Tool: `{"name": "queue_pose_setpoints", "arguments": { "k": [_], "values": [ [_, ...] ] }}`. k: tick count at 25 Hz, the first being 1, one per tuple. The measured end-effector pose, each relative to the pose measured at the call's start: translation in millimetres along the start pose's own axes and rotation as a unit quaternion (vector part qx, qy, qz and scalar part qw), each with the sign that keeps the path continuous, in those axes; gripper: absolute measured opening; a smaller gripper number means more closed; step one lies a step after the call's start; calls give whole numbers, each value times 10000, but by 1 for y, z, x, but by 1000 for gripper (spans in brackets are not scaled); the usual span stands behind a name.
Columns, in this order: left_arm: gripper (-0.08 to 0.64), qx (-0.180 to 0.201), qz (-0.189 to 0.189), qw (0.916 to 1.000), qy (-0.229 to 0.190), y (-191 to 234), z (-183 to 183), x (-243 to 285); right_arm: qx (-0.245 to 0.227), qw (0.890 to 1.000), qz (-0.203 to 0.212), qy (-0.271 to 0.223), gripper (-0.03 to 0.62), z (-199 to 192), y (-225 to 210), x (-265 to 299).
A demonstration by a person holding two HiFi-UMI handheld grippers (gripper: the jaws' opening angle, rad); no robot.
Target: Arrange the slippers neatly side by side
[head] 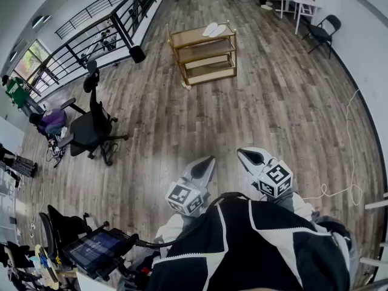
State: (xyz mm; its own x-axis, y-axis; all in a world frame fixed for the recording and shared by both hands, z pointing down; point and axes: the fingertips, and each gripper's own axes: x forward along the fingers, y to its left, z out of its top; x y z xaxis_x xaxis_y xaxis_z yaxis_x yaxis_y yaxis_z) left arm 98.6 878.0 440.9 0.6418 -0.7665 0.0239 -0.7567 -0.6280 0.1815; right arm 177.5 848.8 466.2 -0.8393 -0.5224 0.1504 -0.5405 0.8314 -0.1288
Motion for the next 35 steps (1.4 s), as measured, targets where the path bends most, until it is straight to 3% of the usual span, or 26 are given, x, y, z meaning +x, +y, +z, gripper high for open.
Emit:
{"name": "queue_pose_setpoints", "arguments": {
  "k": [16,35],
  "values": [
    [13,3,66,10000,46,-2,-3,-5,232,9997,122,-3,5,-3,6,4],
    [14,10,-38,9995,316,-18,-11,20,168,9991,377,-60,5,-4,-4,0]
  ]
}}
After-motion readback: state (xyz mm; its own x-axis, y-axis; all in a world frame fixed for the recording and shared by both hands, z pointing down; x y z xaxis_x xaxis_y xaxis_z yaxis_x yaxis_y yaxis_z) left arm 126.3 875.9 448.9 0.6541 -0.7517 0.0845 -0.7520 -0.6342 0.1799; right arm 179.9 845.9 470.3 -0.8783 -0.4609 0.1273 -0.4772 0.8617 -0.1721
